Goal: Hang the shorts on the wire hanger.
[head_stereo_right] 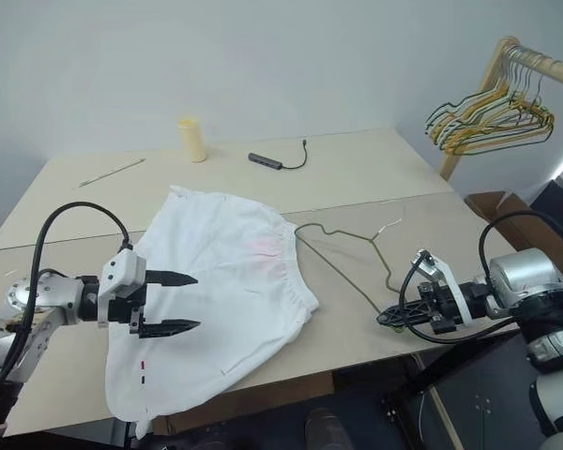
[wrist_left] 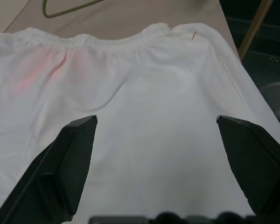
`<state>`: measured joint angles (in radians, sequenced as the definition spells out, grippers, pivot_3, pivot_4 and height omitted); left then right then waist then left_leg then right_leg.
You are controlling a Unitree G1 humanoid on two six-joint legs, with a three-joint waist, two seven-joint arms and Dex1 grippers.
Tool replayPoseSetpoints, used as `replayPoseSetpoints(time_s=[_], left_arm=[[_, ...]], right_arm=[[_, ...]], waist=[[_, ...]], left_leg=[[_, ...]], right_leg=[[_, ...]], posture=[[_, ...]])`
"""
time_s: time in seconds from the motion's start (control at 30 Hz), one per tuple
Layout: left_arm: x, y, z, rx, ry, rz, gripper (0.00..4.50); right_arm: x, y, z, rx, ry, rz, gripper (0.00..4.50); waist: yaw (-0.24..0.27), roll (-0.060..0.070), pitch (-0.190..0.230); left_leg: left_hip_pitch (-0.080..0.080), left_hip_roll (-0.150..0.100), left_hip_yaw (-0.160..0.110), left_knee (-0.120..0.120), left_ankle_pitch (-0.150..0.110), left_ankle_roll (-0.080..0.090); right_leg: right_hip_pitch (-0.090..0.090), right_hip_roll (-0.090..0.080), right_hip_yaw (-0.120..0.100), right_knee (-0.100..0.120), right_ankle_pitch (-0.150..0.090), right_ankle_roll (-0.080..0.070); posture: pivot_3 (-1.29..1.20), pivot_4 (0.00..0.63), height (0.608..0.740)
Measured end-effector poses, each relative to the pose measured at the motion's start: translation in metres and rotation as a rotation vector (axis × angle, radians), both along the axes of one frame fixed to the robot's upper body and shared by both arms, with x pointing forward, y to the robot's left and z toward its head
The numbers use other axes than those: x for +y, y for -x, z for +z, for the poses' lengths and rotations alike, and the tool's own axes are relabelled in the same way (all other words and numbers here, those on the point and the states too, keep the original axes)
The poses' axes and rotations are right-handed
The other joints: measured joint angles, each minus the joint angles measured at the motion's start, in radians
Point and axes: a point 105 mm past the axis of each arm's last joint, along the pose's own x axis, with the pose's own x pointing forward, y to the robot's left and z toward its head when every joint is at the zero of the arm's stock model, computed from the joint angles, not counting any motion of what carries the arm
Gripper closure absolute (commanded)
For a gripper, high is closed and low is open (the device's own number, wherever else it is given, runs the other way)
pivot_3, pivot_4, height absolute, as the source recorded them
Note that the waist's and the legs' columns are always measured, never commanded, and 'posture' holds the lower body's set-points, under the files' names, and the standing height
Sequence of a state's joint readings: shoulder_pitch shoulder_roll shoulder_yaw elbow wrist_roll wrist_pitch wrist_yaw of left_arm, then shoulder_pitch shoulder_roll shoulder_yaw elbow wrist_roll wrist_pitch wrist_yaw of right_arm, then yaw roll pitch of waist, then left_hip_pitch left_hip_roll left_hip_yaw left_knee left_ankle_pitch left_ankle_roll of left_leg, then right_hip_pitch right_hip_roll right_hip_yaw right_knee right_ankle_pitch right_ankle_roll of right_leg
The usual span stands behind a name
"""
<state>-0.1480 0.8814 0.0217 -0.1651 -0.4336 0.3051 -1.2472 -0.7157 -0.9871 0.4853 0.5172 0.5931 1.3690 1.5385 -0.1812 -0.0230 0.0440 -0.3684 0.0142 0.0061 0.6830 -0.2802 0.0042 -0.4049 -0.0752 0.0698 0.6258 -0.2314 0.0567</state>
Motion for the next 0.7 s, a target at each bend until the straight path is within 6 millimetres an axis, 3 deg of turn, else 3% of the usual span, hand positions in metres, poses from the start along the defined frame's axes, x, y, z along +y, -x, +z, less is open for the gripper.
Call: replayPoseSetpoints(time_s=[0.27, 0.7], left_arm=[[-0.003, 0.006, 0.000, -0.002, -0.001, -0.015, 0.03], [-0.001, 0.004, 0.001, -0.015, -0.004, 0.010, 0.03]], right_arm=[[-0.002, -0.009, -0.023, 0.030, 0.057, -0.020, 4.50], [0.005, -0.016, -0.017, -0.022, 0.023, 0.008, 4.50]], waist=[[0.001, 0.000, 0.000], [0.001, 0.000, 0.000]], left_leg=[[0.000, 0.000, -0.003, 0.000, 0.000, 0.000], [0.000, 0.000, -0.004, 0.001, 0.000, 0.000]], right_leg=[[0.000, 0.000, 0.000, 0.001, 0.000, 0.000], [0.000, 0.000, 0.000, 0.003, 0.000, 0.000]], posture=[[-0.13, 0.000, 0.740], [-0.12, 0.000, 0.740]])
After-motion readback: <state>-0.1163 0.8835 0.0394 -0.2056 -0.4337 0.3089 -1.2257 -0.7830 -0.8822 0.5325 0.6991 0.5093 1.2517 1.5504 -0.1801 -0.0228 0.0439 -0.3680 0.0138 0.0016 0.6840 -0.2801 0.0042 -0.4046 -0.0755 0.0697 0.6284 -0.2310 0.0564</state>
